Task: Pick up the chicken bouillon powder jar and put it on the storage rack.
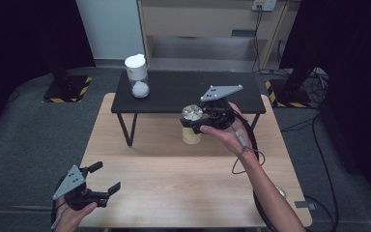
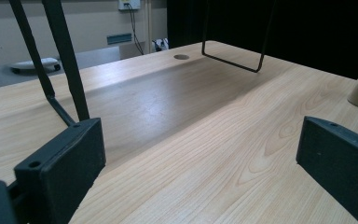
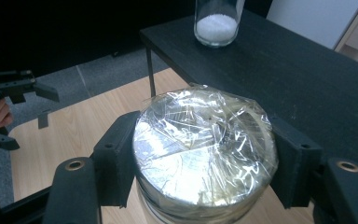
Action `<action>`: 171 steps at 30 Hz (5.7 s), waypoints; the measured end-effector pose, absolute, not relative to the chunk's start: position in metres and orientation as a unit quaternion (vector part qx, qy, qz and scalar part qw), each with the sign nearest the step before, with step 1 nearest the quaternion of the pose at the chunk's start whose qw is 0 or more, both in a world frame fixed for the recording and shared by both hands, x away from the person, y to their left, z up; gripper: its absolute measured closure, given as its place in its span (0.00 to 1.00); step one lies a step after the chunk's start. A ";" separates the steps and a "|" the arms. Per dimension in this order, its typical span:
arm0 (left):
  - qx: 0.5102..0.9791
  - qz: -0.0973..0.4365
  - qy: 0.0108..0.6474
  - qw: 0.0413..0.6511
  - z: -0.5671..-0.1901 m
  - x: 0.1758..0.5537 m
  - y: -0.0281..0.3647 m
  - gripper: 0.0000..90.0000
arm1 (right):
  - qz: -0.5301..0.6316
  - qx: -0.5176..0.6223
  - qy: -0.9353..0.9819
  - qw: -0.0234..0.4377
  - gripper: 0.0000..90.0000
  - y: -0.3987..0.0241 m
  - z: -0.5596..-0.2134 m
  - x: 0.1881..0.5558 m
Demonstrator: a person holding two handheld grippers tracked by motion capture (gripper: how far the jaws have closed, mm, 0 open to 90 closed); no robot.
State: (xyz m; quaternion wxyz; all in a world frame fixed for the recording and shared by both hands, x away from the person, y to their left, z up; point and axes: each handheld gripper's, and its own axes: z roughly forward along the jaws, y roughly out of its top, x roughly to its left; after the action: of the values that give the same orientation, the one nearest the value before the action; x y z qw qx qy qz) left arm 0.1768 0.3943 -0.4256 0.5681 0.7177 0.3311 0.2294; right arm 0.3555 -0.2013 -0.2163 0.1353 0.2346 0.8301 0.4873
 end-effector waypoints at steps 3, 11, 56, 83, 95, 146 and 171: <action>0.718 0.229 0.331 0.568 -0.426 0.177 0.394 0.00 | 0.488 0.235 0.829 0.139 0.39 -0.200 -0.210 0.356; 0.719 0.227 0.330 0.568 -0.425 0.177 0.394 0.00 | 0.488 0.240 0.827 0.142 0.39 -0.196 -0.200 0.359; 0.718 0.224 0.333 0.569 -0.426 0.178 0.395 0.01 | 0.475 0.330 0.786 0.218 0.39 -0.158 -0.175 0.392; 0.717 0.223 0.335 0.569 -0.426 0.178 0.396 0.01 | 0.463 0.362 0.769 0.252 0.39 -0.135 -0.182 0.424; 0.716 0.223 0.335 0.571 -0.427 0.179 0.396 0.01 | 0.461 0.374 0.764 0.251 0.39 -0.133 -0.190 0.437; 0.720 0.221 0.333 0.568 -0.426 0.179 0.396 0.01 | 0.484 0.382 0.746 0.253 0.15 -0.142 -0.207 0.441; 0.720 0.222 0.331 0.568 -0.426 0.179 0.395 0.01 | 0.530 0.336 0.733 0.263 0.10 -0.169 -0.164 0.401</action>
State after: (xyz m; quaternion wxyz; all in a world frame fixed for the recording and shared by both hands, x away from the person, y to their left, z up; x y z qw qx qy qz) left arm 0.1792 0.3951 -0.4260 0.5677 0.7203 0.3310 0.2220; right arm 0.4011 -0.1685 -0.1637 0.2628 0.3356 0.7333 0.5297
